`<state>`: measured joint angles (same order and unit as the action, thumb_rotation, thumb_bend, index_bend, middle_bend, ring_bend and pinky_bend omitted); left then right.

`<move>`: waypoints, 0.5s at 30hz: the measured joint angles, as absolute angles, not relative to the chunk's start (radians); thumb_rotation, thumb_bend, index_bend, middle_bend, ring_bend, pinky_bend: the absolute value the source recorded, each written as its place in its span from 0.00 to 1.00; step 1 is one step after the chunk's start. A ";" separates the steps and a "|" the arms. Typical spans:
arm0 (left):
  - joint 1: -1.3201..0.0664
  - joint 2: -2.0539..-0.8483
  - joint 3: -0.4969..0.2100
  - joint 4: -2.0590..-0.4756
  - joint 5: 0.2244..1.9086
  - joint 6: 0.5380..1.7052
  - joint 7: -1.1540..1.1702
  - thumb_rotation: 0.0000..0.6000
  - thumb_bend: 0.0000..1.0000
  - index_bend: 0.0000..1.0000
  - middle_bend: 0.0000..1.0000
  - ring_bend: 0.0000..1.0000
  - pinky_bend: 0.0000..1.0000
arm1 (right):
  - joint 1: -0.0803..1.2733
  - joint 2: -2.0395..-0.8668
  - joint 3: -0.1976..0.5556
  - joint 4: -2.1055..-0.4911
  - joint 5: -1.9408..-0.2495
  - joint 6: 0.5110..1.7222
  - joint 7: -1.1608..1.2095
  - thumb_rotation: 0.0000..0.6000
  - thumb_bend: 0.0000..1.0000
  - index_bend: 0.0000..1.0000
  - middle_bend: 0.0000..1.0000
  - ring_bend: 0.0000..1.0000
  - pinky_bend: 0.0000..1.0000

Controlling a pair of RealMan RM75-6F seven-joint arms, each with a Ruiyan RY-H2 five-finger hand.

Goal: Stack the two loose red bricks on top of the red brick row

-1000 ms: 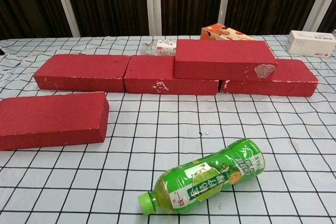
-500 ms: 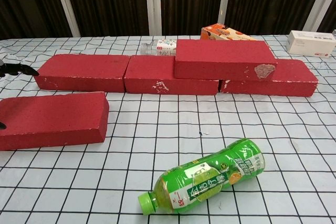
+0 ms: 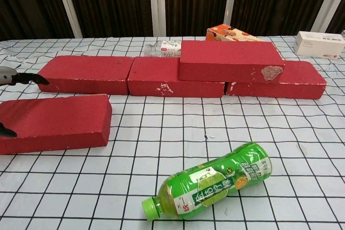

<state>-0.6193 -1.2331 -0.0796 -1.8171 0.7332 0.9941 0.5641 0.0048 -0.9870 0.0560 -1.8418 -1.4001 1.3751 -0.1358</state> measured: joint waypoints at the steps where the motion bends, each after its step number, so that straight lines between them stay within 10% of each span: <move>1: -0.624 -1.238 -0.078 -1.811 0.730 0.993 0.566 1.00 0.00 0.00 0.00 0.00 0.00 | 0.006 -0.987 0.056 -1.842 -1.398 1.374 -0.135 1.00 0.17 0.00 0.00 0.00 0.00; 15: -0.672 -1.253 -0.068 -1.802 0.703 0.964 0.558 1.00 0.00 0.00 0.00 0.00 0.00 | 0.012 -0.984 0.053 -1.845 -1.373 1.382 -0.140 1.00 0.17 0.00 0.00 0.00 0.00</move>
